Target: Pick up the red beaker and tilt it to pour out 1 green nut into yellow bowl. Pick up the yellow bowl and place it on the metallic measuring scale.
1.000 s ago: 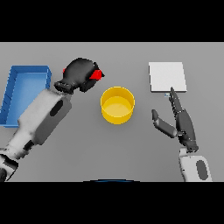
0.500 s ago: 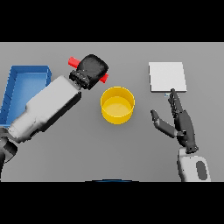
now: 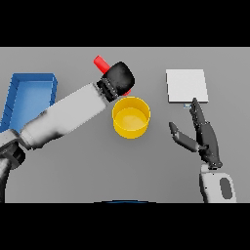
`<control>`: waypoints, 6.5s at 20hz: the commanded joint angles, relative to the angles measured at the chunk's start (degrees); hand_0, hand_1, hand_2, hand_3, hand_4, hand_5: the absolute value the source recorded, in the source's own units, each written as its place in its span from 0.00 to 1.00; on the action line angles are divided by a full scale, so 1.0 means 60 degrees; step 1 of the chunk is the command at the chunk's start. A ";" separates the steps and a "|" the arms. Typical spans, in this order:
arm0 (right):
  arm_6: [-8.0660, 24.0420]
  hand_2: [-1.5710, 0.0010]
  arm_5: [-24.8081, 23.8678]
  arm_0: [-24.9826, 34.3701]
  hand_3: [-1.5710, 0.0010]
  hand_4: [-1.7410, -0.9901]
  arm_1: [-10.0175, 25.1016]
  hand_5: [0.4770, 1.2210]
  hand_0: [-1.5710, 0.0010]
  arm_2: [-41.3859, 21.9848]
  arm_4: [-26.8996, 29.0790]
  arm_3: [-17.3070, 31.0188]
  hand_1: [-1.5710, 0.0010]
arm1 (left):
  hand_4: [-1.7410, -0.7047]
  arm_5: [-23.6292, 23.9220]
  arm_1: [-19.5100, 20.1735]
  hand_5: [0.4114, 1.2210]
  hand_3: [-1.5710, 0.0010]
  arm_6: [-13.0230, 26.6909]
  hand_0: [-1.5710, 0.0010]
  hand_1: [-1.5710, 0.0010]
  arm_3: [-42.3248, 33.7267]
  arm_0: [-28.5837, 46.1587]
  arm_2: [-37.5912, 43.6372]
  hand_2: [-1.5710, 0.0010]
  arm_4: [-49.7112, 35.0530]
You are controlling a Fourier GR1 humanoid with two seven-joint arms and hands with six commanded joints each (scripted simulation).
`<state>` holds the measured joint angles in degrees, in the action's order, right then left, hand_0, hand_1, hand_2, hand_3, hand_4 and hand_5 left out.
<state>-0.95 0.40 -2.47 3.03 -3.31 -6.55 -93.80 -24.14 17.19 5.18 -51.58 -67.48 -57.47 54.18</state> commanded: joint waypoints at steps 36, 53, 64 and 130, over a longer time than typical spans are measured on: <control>-0.0465 1.00 0.0190 0.0028 1.00 0.59 0.0164 0.23 1.00 -0.0149 -0.0089 -0.0045 1.00 | 0.10 0.1185 0.1823 1.00 0.09 0.0364 0.00 0.02 0.4983 -0.5077 0.1031 0.02 -0.2657; -0.0748 1.00 0.0244 0.0269 1.00 0.58 0.0200 0.27 1.00 -0.0318 -0.0273 0.0258 1.00 | 0.00 0.4677 0.3795 1.00 0.10 0.3217 0.00 0.00 0.5024 -0.0141 0.4094 0.00 -0.8841; -0.0803 1.00 0.0150 0.0270 1.00 0.55 0.0296 0.33 1.00 -0.0398 -0.0561 0.0377 1.00 | 0.00 0.6958 0.4985 1.00 0.15 0.4697 0.00 0.00 0.0895 0.3319 0.3824 0.00 -1.0586; -0.1932 1.00 0.4151 0.6524 1.00 0.61 0.2809 0.31 1.00 -0.5728 -0.6071 0.4371 1.00 | 0.92 0.6576 0.5751 0.39 1.00 0.3565 1.00 1.00 -0.2032 0.4919 0.3485 1.00 -1.2444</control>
<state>-12.53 25.32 36.65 19.88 -37.69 -42.98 -67.57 15.32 51.69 26.55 -63.78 -37.98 -36.56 -20.48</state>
